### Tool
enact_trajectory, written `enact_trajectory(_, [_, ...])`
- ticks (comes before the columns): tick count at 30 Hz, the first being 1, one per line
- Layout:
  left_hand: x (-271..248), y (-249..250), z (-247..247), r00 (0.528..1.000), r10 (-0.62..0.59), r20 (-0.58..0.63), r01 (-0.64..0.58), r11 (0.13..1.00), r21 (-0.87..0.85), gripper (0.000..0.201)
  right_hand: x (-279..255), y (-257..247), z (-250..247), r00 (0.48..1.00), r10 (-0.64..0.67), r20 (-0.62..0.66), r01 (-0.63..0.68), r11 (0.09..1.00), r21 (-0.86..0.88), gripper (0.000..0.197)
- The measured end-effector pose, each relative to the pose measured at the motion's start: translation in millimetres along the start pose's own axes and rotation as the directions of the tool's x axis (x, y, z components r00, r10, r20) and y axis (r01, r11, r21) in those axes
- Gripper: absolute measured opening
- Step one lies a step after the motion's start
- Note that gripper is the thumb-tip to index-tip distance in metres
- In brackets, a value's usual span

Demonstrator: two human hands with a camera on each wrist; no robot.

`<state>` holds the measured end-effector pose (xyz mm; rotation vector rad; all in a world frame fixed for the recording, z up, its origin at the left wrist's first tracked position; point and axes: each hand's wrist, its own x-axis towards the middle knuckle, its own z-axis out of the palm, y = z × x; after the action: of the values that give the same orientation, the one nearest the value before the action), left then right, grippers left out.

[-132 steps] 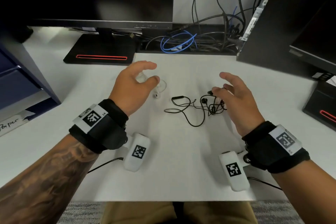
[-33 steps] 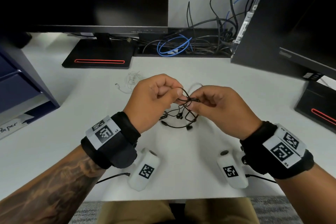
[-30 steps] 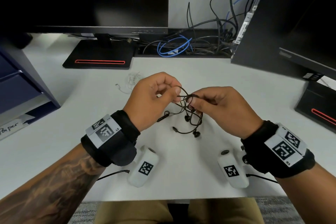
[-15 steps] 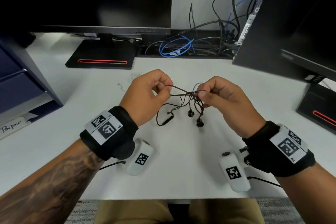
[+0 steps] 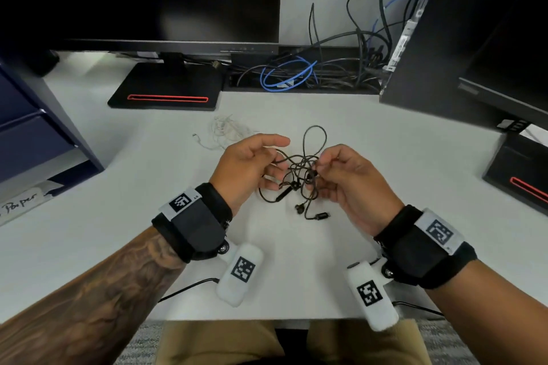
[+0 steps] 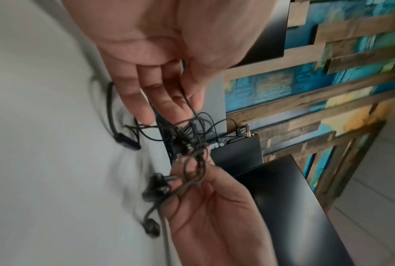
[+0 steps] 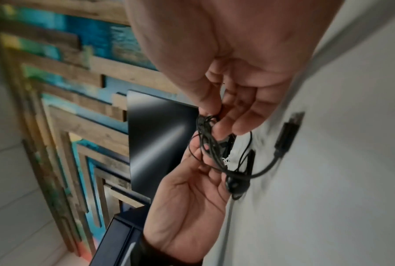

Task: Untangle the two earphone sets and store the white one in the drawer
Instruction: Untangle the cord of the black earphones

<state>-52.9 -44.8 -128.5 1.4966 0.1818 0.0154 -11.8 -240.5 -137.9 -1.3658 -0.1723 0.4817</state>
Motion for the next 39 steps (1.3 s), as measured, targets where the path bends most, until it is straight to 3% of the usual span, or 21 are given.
enact_trajectory(5, [1.0,-8.2,3.1,0.999,-0.050,-0.009,0.050,0.996,-0.067,0.023,4.7,7.5,-7.5,0.999,-0.010,-0.034,0.010,1.000,-0.016,0.020])
enact_trajectory(13, [5.4,-12.4,4.4,1.000,-0.028,-0.015,0.027,0.998,-0.056,0.019,8.4,9.3,-8.0,0.997,-0.020,-0.076,0.022,1.000,0.019,0.030])
enact_trajectory(17, [7.3,-15.6,4.9,0.994,-0.040,-0.100,0.027,0.991,-0.128,0.029,8.9,9.9,-6.9,0.998,0.001,-0.064,-0.003,0.999,-0.040,0.006])
enact_trajectory(22, [6.7,-18.5,6.7,0.985,-0.050,-0.165,0.015,0.978,-0.207,0.036,8.4,5.5,-4.7,0.997,0.055,-0.056,-0.053,0.998,0.044,0.024])
enact_trajectory(25, [7.1,-16.3,4.8,0.992,-0.063,-0.108,0.035,0.970,-0.241,0.030,5.2,5.6,-7.6,0.999,0.031,-0.019,-0.030,0.998,0.051,0.027])
enact_trajectory(28, [5.6,-14.6,4.9,0.996,-0.070,-0.059,0.053,0.966,-0.254,0.014,3.4,8.2,-11.5,0.999,0.006,0.034,-0.007,0.999,0.042,0.013])
enact_trajectory(31, [5.8,-16.8,6.2,0.999,-0.041,0.009,0.042,0.989,-0.144,0.007,4.7,9.5,-14.6,0.997,0.016,0.080,-0.018,1.000,0.024,0.006])
enact_trajectory(35, [4.2,-20.6,8.2,0.991,0.019,0.130,-0.016,0.999,-0.028,0.020,3.9,8.2,-13.6,0.991,0.018,0.131,-0.014,0.999,-0.031,0.016])
enact_trajectory(39, [5.6,-21.7,9.8,0.993,0.031,0.111,-0.032,0.999,0.009,0.019,4.6,7.8,-12.7,0.996,0.027,0.086,-0.027,1.000,-0.006,0.010])
